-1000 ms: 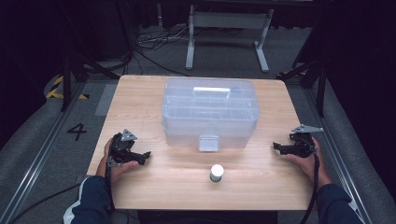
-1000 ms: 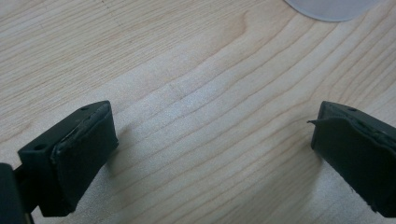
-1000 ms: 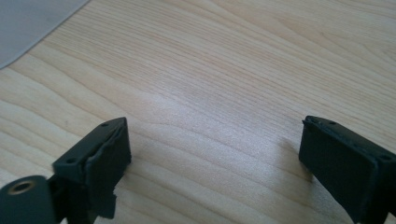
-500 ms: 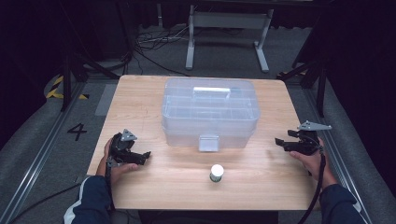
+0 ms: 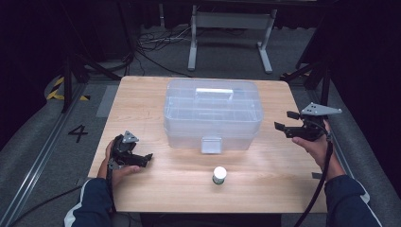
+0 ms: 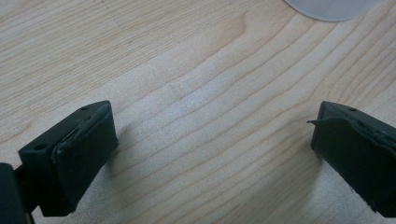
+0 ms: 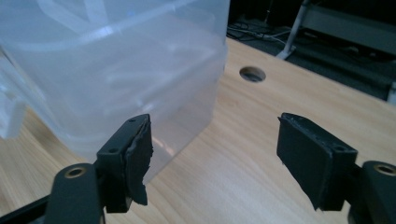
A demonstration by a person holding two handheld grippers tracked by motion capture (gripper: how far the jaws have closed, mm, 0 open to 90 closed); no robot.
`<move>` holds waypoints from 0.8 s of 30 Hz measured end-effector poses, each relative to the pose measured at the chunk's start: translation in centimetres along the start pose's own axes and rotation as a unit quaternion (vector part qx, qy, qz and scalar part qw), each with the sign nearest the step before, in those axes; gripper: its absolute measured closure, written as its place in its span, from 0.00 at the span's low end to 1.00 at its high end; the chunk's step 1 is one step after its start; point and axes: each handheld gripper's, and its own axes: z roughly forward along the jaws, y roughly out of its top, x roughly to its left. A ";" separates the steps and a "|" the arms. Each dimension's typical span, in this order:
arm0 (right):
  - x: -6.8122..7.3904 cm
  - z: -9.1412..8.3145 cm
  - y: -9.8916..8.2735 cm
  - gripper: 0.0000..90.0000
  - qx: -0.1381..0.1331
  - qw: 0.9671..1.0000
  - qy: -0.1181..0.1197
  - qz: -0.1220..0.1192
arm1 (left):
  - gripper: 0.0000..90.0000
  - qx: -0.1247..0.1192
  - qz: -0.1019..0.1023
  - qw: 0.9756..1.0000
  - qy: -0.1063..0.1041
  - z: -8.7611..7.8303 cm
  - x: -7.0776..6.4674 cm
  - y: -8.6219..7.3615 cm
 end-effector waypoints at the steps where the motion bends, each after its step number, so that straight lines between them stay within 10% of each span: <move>1: 0.0 -0.1 0.5 0.31 -0.002 1.000 0.001 -0.004 | 0.00 0.000 0.000 1.000 0.000 0.0 0.0 0.0; 24: 3.7 2.6 7.9 0.33 -0.022 0.997 0.041 -0.059 | 0.01 0.000 0.001 1.000 0.001 0.0 0.0 0.0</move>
